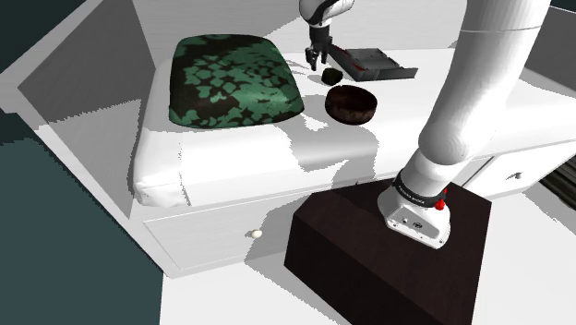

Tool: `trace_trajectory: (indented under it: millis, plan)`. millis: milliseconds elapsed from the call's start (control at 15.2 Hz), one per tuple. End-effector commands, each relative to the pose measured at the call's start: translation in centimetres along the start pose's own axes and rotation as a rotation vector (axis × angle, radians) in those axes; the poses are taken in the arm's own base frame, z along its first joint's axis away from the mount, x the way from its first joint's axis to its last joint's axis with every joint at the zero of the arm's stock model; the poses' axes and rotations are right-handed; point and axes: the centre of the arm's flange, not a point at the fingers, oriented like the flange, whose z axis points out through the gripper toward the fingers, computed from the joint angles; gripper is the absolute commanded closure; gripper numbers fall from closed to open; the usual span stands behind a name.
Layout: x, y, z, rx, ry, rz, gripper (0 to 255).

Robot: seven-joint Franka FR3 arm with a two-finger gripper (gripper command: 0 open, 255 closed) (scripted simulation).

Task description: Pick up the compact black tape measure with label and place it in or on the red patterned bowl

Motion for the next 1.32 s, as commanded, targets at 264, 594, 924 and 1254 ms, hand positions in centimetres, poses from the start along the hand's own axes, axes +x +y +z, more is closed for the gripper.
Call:
trace_trajectory:
  millis: [264, 594, 924, 1254]
  plan:
    - [-9.1, 2.6, -2.4, 0.187, 0.165, -0.090, 0]
    - [-9.4, 2.4, -0.5, 0.200, 0.177, -0.097, 0]
    - [-9.1, 2.0, 1.3, 0.200, 0.177, -0.097, 0]
    - [-9.1, 2.0, 1.3, 0.200, 0.177, -0.097, 0]
